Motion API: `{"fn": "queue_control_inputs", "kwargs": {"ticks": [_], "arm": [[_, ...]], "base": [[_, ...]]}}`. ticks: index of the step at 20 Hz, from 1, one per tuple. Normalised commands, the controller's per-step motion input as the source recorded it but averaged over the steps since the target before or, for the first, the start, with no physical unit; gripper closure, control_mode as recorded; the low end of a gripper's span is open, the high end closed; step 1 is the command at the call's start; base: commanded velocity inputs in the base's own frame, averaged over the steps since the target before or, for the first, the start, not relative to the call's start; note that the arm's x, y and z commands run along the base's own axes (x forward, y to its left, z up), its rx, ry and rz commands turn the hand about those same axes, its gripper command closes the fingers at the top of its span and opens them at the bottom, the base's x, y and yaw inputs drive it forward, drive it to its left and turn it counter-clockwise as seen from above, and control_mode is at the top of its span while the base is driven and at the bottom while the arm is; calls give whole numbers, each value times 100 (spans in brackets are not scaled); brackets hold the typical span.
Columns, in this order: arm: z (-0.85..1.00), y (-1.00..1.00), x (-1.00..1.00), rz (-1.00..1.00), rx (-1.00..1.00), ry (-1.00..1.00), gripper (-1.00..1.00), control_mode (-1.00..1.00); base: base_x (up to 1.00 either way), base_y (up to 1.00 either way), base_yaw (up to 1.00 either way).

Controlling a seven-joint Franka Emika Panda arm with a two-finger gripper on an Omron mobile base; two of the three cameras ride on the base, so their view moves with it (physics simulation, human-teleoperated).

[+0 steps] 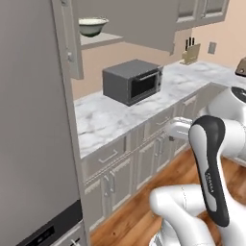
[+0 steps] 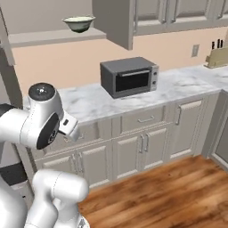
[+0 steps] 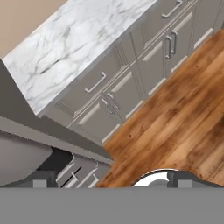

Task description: Move the bowls from the cabinet to the plates on the dining table.

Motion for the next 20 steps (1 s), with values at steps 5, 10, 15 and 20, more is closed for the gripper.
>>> {"fn": "queue_control_inputs", "kwargs": {"ticks": [5,10,15,20], "arm": [[0,0,0,0,0,0,-100,100],[0,0,0,0,0,0,-100,100],[0,0,0,0,0,0,-100,100],[0,0,0,0,0,0,-100,100]], "base": [[100,-30,-9],[30,11,5],[0,20,36],[0,-2,53]]}}
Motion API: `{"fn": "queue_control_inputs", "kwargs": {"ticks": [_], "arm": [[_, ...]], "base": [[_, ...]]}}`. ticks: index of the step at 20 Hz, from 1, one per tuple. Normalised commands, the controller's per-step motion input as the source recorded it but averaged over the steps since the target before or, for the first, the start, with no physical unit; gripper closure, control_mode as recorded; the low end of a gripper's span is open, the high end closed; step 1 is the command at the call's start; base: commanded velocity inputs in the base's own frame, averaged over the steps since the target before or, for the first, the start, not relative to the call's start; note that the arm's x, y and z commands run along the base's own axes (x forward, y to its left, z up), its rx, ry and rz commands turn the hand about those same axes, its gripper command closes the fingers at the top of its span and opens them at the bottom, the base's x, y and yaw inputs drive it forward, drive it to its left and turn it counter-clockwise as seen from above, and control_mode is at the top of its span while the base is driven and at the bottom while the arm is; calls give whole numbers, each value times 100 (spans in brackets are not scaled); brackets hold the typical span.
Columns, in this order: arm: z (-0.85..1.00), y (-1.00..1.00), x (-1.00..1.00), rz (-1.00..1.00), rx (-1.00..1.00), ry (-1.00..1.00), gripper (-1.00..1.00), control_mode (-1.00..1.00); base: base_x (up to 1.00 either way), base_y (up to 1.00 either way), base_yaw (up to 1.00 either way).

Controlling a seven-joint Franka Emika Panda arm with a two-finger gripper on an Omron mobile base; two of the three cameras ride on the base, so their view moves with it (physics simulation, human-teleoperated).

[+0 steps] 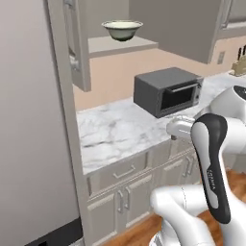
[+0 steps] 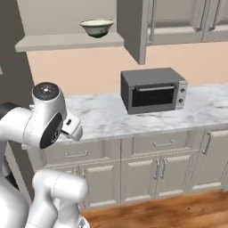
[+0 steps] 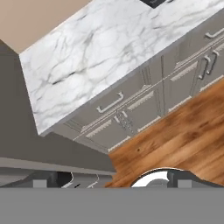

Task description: Move the bowls from the cabinet to the plates on the dining table.

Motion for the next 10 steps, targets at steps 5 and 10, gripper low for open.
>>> {"fn": "queue_control_inputs", "kwargs": {"ticks": [5,10], "arm": [[0,0,0,0,0,0,-100,100],[0,0,0,0,0,0,-100,100]], "base": [[0,-36,51],[0,-51,37]]}}
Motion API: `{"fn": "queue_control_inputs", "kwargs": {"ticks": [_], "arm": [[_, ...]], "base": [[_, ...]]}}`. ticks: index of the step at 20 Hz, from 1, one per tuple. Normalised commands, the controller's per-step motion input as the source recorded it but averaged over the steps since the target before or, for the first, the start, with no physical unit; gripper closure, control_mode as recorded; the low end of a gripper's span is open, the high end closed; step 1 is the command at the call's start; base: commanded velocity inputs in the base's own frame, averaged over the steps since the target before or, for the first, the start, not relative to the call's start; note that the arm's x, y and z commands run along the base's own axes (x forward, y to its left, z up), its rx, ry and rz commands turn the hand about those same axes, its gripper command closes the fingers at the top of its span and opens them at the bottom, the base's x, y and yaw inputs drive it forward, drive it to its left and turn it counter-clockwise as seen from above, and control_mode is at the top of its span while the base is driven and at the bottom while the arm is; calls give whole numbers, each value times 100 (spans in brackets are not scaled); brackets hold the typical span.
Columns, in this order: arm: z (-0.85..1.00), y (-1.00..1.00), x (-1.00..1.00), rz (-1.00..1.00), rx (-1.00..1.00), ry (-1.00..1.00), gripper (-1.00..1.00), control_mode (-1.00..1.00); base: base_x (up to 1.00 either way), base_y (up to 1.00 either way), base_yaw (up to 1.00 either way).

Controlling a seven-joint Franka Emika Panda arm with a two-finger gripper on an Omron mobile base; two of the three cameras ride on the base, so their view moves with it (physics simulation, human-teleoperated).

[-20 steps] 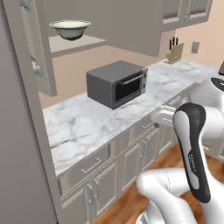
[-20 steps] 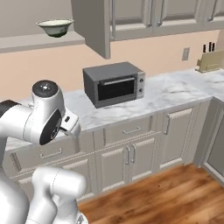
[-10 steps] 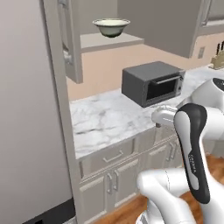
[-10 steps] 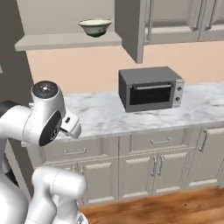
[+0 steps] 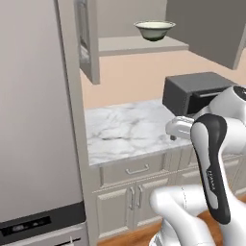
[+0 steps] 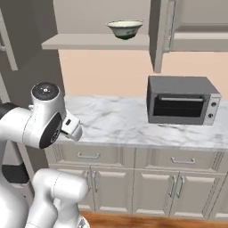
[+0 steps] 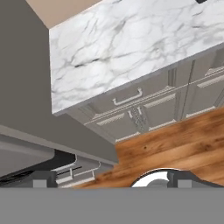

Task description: Move the bowls from the cabinet to the plates on the dining table.

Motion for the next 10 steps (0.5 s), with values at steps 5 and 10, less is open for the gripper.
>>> {"fn": "queue_control_inputs", "kwargs": {"ticks": [5,10], "arm": [[0,0,0,0,0,0,-100,100],[0,0,0,0,0,0,-100,100]], "base": [[0,-61,21],[5,-35,14]]}}
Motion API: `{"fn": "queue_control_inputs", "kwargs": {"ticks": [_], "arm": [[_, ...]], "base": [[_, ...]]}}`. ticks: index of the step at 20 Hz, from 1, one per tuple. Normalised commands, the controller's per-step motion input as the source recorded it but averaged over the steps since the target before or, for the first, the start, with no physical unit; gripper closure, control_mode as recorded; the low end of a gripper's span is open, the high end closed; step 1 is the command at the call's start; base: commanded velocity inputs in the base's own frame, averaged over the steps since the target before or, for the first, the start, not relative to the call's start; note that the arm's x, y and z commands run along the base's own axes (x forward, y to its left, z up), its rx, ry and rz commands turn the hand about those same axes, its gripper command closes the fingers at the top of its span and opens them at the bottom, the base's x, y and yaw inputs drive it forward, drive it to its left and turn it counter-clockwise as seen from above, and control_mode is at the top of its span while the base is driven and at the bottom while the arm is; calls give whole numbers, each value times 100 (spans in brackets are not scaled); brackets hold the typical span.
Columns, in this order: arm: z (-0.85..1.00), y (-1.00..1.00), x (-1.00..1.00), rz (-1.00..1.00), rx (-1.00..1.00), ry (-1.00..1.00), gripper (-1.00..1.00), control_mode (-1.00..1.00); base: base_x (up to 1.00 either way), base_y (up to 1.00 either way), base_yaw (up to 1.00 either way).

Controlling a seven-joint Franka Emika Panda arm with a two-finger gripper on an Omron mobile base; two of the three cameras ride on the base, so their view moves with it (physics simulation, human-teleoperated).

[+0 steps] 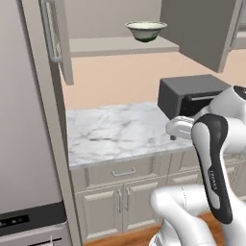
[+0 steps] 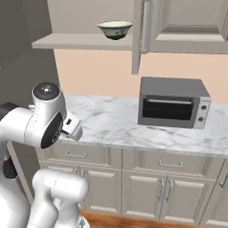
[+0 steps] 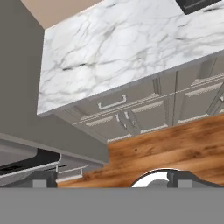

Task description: Move the bowls from the cabinet to the plates on the dining table.

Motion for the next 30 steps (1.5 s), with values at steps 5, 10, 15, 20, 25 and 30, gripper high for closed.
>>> {"fn": "queue_control_inputs", "kwargs": {"ticks": [5,10,15,20,25,30], "arm": [[0,0,0,0,0,0,-100,100],[0,0,0,0,0,0,-100,100],[0,0,0,0,0,0,-100,100],[0,0,0,0,0,0,-100,100],[0,0,0,0,0,0,-100,100],[0,0,0,0,0,0,-100,100]], "base": [[33,0,5],[49,-8,3],[22,-20,2],[0,-20,8],[0,-62,10],[7,-37,5]]}}
